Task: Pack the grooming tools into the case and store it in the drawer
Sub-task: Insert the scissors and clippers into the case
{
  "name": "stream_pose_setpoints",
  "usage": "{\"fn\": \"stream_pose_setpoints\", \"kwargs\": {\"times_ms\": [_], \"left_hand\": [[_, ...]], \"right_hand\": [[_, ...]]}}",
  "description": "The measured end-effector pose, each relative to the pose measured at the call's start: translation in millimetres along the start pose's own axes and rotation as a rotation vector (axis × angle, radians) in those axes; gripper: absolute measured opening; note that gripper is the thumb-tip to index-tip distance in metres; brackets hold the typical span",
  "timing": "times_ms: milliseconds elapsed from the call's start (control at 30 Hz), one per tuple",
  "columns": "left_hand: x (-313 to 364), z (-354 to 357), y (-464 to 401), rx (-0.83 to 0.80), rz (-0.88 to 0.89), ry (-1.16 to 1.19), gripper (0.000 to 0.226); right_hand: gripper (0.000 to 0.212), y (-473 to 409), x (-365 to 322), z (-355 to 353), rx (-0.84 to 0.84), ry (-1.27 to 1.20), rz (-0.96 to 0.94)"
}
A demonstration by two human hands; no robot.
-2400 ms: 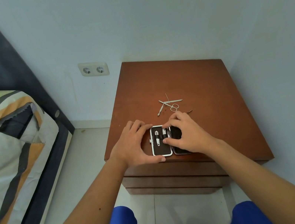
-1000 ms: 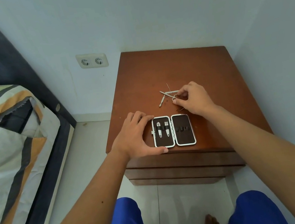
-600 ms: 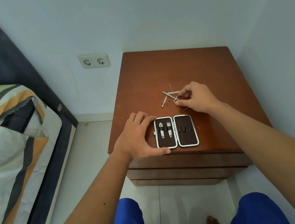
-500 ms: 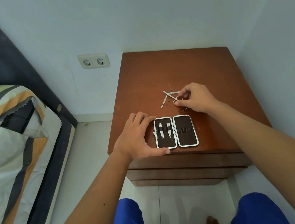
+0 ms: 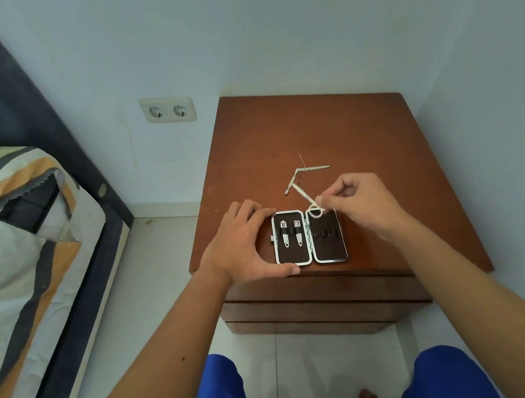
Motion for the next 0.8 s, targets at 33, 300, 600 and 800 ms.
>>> {"fn": "stream_pose_setpoints", "kwargs": {"times_ms": [33,300,600,800], "left_hand": [[0,0,0,0.002,0.000,-0.003,0.119],[1,-1,3,0.035,0.009,0.008,0.121],[1,0,4,0.026,-0.008,0.019,0.121],[0,-1,3,0.032,-0.004,0.007,0.123]], "right_hand": [[0.017,14,4,5,-0.026,-0.026,0.021],[0.015,80,23,22,-0.010,-0.112,0.138],[0.015,97,17,30,0.090,0.098,0.171],[0.012,93,14,36,0.127,0.165,0.180]]}}
Point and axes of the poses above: each hand's wrist, its own y-axis away from the middle knuckle, its own z-axis out of the palm, x = y × z, the point moved 7 cm from there along -y, towards the middle knuckle, and after that the axes turned 3 degrees about x, right-handed, at the moved point
